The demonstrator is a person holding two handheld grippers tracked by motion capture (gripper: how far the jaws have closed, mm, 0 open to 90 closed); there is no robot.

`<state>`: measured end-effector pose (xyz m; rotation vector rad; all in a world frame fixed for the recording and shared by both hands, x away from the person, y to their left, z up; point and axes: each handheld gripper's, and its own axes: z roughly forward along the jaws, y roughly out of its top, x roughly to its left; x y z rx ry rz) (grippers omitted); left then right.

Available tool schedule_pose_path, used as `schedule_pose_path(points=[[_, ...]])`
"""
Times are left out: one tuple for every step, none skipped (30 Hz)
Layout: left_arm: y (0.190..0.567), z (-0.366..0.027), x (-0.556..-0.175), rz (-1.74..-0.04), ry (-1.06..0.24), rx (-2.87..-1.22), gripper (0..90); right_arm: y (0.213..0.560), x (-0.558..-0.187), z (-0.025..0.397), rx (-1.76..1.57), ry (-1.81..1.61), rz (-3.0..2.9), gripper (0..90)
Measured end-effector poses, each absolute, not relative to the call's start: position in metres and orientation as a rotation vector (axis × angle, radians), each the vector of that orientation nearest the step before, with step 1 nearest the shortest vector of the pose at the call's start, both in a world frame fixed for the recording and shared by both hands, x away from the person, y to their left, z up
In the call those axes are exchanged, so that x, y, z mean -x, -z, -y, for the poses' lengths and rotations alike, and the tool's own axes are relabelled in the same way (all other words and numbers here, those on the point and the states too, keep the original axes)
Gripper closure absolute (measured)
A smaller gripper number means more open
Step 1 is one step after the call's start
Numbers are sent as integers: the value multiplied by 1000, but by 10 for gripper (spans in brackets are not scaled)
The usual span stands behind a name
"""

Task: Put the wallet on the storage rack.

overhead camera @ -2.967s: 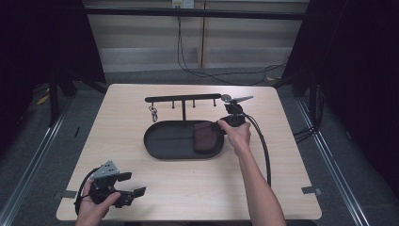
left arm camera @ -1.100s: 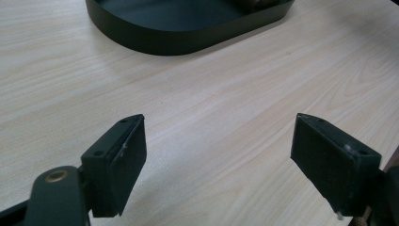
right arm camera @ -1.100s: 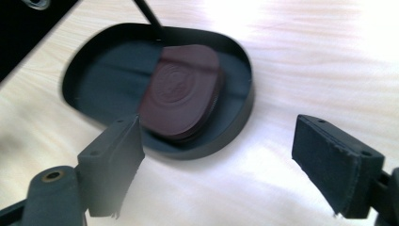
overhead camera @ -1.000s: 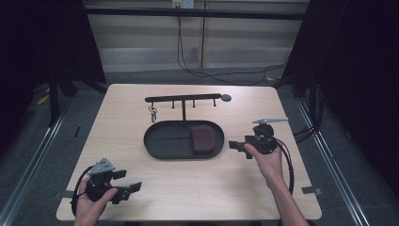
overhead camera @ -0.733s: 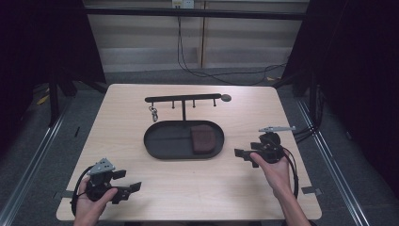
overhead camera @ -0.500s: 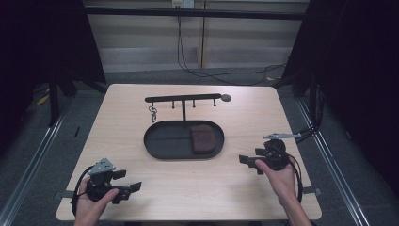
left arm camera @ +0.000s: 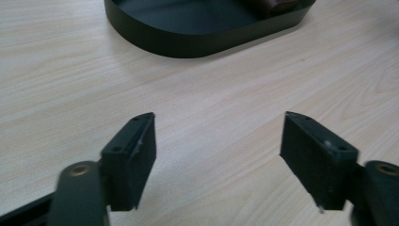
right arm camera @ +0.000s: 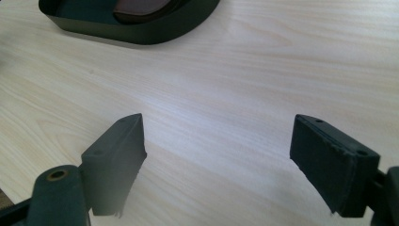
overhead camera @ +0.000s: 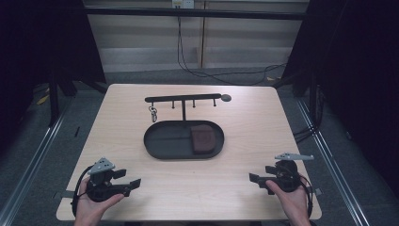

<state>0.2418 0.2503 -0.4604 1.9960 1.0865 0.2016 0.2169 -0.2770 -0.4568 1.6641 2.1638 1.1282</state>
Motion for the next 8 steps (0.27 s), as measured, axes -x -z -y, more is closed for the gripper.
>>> schedule_pose_path(points=[[460,-251,-242,-1075,-200,-1997,302,459,-214,279,-1669,-1133,-2155,184],[460,-251,-242,-1063,-192,-2001,335,461,-213,280,-1670,-1130,-2150,184],[460,-250,-242,-1054,-183,-2003,367,463,-211,281,-1674,-1125,-2146,184],[460,-250,-242,-1043,-168,-2002,378,465,-210,282,-1687,-1120,-2140,184],[460,-250,-242,-1025,-153,-2001,400,467,-209,283,-1693,-1108,-2143,184],[460,-250,-242,-1014,-157,-2004,424,469,-208,283,-1694,-1088,-2145,184],[460,-249,-241,-1007,-173,-2014,442,471,-207,283,-1693,-1077,-2148,183],[460,-249,-241,-1007,-173,-2014,451,471,-207,283,-1693,-1077,-2148,183]])
